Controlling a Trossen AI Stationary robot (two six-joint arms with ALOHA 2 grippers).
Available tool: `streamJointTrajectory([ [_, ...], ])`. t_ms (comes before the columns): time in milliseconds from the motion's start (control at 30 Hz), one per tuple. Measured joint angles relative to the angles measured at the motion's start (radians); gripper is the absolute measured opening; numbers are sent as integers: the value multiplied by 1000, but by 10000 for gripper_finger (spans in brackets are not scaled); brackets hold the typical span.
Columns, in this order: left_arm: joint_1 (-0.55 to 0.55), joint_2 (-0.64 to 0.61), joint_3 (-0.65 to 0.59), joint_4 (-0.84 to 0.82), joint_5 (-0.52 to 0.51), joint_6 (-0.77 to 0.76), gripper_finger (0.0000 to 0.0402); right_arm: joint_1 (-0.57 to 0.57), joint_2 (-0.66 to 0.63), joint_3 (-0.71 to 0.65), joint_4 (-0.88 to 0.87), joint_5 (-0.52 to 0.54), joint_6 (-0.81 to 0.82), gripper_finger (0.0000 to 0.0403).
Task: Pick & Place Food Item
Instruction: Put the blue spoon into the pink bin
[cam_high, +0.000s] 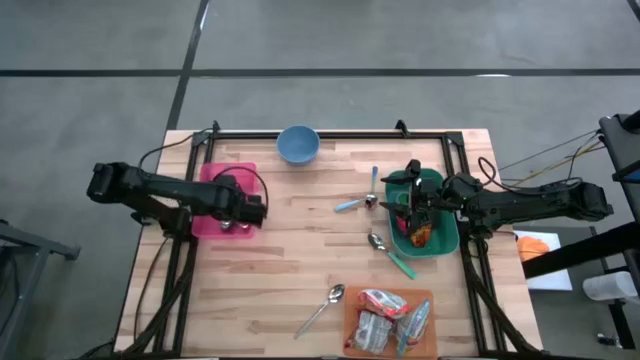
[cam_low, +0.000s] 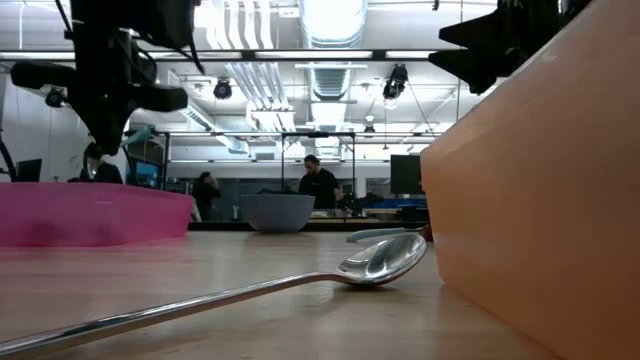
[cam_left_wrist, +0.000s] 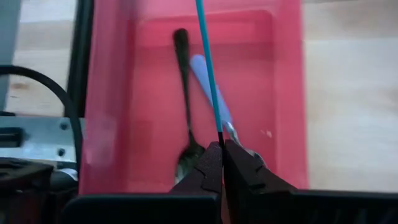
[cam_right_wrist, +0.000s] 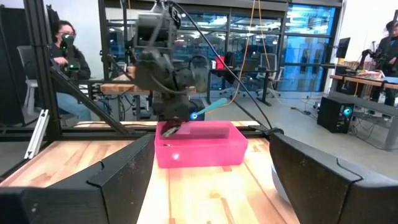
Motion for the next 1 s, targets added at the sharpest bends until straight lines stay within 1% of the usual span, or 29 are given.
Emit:
streamJointTrajectory([
  [100,78,0,-26,33,8,90,0,0,0,0,0,0,0,316],
  [267,197,0,-104,198,67,280,0,0,0,0,0,0,0,316],
  [400,269,0,-175,313,129,379,0,0,0,0,0,0,1,316],
  [600,335,0,-263,410,208,436,0,0,0,0,0,0,0,316],
  [733,366,0,-297,449,255,470,0,0,0,0,0,0,1,316],
  [900,374,0,-302,466,263,500,5,0,0,0,0,0,1,316],
  [1000,374,0,-302,475,263,501,28,0,0,0,0,0,0,316],
])
